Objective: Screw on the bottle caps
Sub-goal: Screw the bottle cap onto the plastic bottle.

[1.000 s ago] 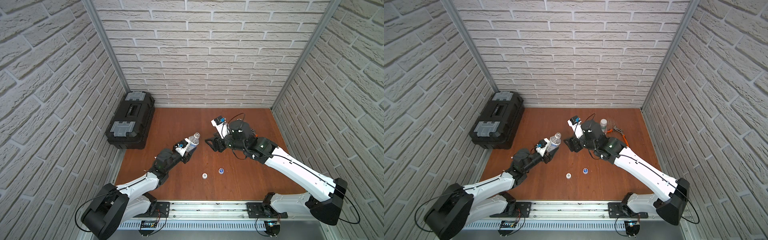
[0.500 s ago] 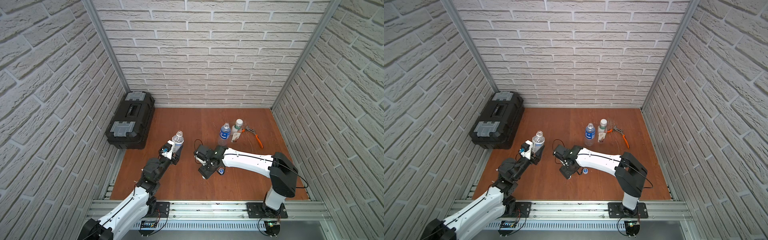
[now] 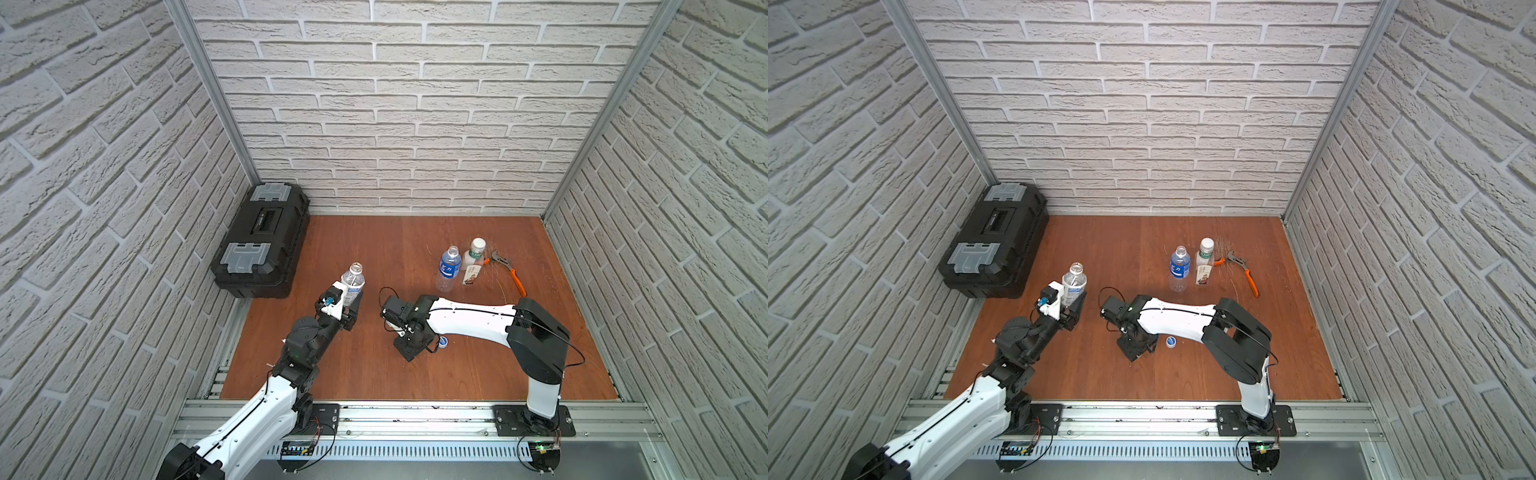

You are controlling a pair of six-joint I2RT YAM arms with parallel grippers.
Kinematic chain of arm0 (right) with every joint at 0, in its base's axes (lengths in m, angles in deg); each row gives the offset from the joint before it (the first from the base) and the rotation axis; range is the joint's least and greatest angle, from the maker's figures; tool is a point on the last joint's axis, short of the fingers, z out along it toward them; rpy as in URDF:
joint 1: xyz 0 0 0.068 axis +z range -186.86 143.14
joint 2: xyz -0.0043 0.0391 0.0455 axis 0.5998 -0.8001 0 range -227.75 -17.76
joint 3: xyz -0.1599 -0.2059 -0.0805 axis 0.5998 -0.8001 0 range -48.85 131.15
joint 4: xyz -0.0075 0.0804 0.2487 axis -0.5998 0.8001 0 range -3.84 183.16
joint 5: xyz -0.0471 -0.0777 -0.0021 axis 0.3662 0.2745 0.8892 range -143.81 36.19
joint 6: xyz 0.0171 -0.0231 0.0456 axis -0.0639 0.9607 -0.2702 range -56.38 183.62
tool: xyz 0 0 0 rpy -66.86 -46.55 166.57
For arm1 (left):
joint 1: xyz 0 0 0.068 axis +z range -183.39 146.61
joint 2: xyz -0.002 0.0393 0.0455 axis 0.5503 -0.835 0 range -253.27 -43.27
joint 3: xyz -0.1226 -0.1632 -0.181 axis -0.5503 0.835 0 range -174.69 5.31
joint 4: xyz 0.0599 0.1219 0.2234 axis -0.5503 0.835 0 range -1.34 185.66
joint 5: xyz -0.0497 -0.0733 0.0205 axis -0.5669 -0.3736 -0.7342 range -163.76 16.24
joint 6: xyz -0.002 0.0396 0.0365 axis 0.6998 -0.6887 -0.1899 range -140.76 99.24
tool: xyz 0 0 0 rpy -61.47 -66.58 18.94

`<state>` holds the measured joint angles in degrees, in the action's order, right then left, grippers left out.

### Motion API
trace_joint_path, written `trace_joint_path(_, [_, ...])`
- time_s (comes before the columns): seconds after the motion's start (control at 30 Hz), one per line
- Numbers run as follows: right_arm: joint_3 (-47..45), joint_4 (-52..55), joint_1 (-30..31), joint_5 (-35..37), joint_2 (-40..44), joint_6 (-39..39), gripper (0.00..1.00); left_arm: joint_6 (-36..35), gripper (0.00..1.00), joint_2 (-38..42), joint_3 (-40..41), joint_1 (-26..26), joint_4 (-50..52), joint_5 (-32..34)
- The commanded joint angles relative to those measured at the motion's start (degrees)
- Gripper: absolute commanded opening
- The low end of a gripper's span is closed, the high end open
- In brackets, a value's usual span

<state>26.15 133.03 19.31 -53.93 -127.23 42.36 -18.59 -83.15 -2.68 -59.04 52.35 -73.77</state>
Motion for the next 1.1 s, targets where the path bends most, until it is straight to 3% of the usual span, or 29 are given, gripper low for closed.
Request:
trace_joint_path(0.0, [1.3,-0.6,0.3,-0.8,-0.7,-1.1,0.48,0.4,0.6,-0.1,0.3,0.4,-2.4,0.2])
trace_joint_path(0.3, [1.9,1.0,0.4,1.0,-1.3,-0.9,0.4,0.5,0.59,-1.1,0.0,0.4,-2.7,0.0])
trace_joint_path(0.87, [2.8,2.9,1.1,2.5,-2.5,-1.6,0.38,0.5,0.6,-1.0,-0.3,0.4,-2.6,0.0])
trace_joint_path(1.07, [2.6,3.3,1.2,3.1,-1.3,-1.3,0.3,0.5,0.6,-1.3,-0.5,0.4,-2.6,-0.4])
